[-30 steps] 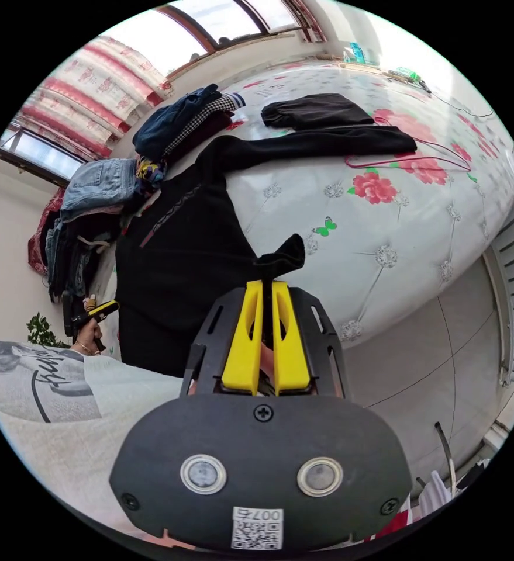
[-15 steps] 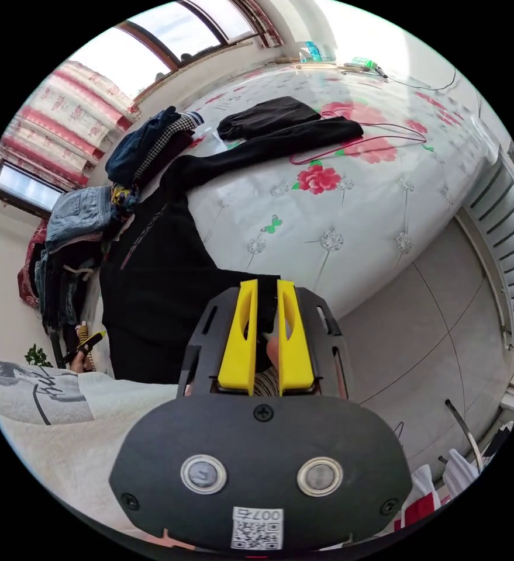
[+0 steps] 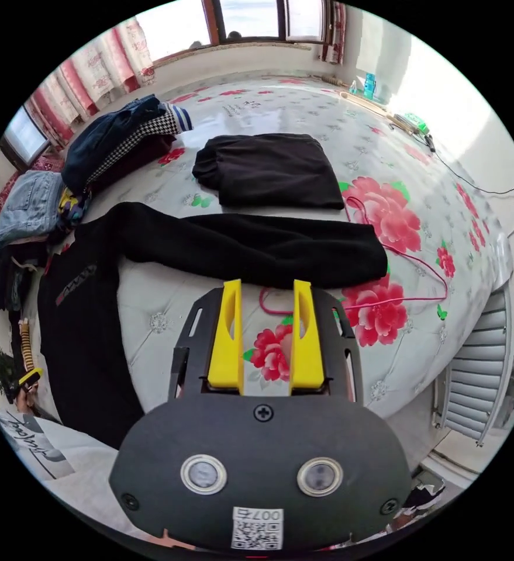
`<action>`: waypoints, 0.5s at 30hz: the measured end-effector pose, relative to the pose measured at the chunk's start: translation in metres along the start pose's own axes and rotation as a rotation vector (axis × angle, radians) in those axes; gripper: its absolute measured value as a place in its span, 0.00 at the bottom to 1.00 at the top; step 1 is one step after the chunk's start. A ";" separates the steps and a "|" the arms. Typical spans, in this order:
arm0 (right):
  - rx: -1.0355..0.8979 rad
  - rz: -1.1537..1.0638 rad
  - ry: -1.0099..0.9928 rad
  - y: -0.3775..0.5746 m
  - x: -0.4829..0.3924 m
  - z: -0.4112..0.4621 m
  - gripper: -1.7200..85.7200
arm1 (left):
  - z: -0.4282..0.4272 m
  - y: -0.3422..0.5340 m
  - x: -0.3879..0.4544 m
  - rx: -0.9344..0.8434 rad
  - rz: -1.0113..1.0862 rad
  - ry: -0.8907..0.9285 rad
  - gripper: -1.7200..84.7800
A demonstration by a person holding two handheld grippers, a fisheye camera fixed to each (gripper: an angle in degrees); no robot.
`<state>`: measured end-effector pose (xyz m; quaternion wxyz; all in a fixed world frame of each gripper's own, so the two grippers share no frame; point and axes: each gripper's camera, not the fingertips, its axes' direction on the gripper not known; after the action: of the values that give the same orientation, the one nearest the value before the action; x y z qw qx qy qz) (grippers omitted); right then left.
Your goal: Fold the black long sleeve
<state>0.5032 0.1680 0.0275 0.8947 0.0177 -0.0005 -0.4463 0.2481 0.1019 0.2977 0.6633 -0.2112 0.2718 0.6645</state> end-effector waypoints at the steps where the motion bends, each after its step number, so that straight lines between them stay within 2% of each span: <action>1: -0.008 -0.005 0.006 -0.005 -0.001 0.007 0.11 | 0.000 -0.003 0.002 -0.002 -0.002 0.002 0.01; 5: -0.120 -0.012 0.015 -0.029 -0.013 0.054 0.07 | 0.003 -0.020 0.013 -0.013 0.008 0.010 0.01; 8: -0.071 0.050 0.016 -0.037 -0.014 0.044 0.04 | 0.003 -0.030 0.017 -0.003 0.013 0.028 0.01; 13: 0.300 0.027 -0.070 -0.032 -0.034 -0.070 0.02 | -0.001 -0.041 0.018 0.045 0.010 0.073 0.01; 15: 0.462 -0.060 -0.095 -0.015 -0.069 -0.127 0.02 | 0.000 -0.046 0.017 0.060 0.021 0.092 0.01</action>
<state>0.4520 0.2185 -0.0990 0.8522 0.2008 -0.1442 -0.4611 0.2930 0.1138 0.2829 0.6492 -0.2188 0.3241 0.6524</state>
